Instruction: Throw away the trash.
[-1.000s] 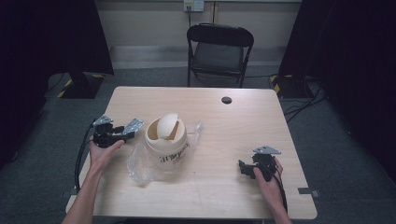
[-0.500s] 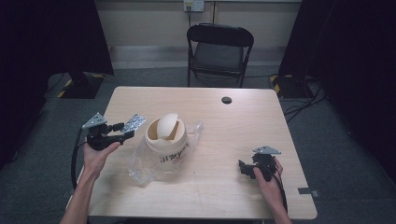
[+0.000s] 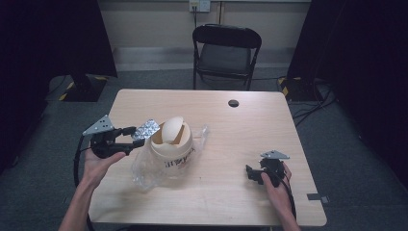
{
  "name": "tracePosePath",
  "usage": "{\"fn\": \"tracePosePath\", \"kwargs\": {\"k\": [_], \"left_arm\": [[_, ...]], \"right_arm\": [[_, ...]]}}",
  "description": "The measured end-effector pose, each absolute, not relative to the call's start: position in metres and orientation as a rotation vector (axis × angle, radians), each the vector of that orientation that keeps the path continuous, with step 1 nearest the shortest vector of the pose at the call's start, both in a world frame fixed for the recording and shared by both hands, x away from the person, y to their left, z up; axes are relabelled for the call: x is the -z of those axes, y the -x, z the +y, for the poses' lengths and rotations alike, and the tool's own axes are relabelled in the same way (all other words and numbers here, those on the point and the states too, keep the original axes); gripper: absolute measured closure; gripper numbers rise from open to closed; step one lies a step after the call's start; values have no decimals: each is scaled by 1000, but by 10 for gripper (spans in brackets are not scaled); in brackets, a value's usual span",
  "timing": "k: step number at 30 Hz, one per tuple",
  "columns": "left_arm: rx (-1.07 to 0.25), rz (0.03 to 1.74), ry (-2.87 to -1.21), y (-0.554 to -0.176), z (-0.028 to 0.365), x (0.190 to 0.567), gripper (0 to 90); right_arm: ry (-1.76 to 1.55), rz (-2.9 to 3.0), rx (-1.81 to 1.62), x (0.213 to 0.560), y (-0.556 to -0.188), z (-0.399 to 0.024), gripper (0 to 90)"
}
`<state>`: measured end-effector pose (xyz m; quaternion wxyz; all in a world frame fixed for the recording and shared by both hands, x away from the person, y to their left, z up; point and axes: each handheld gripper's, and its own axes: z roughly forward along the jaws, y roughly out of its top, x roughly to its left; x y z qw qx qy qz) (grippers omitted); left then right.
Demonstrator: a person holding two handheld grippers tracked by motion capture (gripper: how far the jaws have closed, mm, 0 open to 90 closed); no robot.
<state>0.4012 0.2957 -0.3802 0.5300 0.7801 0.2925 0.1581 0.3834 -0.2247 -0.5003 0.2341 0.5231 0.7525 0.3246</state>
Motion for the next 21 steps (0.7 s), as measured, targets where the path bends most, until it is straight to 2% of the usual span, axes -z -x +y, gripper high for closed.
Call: {"fn": "tracePosePath", "kwargs": {"k": [8,21], "left_arm": [[-343,690,-1908,-404,285,385,340],[-379,688,-1883,-406,283,379,339]], "right_arm": [[-1436,2066,-891,500,-383,-225,123],[-1436,2066,-891,500,-383,-225,123]]}}
